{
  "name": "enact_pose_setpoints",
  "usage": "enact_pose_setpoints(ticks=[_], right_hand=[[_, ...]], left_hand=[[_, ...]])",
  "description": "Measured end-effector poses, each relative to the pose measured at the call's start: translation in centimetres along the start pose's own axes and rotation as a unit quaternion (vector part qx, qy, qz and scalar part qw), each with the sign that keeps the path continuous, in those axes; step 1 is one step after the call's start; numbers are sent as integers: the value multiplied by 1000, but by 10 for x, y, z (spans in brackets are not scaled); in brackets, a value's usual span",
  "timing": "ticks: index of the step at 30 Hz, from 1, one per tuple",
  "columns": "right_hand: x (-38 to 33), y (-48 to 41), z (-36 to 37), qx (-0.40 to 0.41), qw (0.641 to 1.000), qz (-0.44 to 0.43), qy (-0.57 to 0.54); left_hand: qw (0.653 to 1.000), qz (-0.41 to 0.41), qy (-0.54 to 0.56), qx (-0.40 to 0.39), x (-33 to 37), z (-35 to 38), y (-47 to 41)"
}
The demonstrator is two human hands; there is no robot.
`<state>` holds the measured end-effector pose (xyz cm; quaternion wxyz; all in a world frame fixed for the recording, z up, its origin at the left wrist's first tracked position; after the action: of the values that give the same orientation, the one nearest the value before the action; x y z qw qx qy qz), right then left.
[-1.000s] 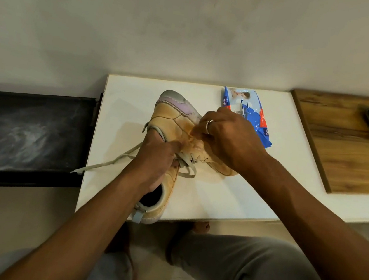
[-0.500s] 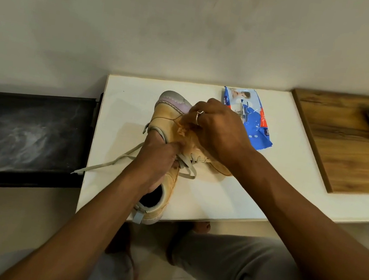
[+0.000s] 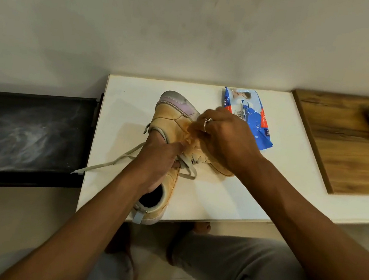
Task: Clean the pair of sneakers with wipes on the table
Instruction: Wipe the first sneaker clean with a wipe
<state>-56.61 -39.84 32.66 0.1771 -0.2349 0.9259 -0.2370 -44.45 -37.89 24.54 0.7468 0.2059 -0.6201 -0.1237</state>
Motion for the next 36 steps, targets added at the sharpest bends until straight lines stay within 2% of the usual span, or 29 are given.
enact_pose_setpoints(ticks=[4, 10, 14, 22, 27, 31, 36], right_hand=[[-4, -12, 7, 7, 1000, 1, -17], [9, 14, -6, -67, 997, -22, -6], [14, 32, -16, -83, 996, -35, 1], [-13, 5, -3, -2, 999, -39, 15], [-8, -3, -5, 15, 998, 23, -48], [-9, 18, -6, -39, 997, 31, -64], [-16, 25, -8, -69, 995, 15, -64]], left_hand=[[1000, 0, -6, 19, -1, -5, -3], [999, -5, 5, 32, -2, -6, -4], [1000, 2, 6, 28, 1, -5, -1], [1000, -18, -15, 5, -1, -2, 2], [998, -42, 37, 9, 7, -2, 6], [991, -90, 101, 4, 10, -1, 10], [990, -98, 102, 11, 6, -2, 10]])
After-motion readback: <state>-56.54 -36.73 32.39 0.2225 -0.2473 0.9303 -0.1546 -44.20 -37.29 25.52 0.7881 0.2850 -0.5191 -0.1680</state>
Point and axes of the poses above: each hand's wrist, its own y-axis away from the middle knuckle, its own z-axis out of the palm, x = y × z, the point moved 8 cm from there along -y, towards the middle knuckle, and after that the axes turned 15 degrees about x, right-handed, at the moved point
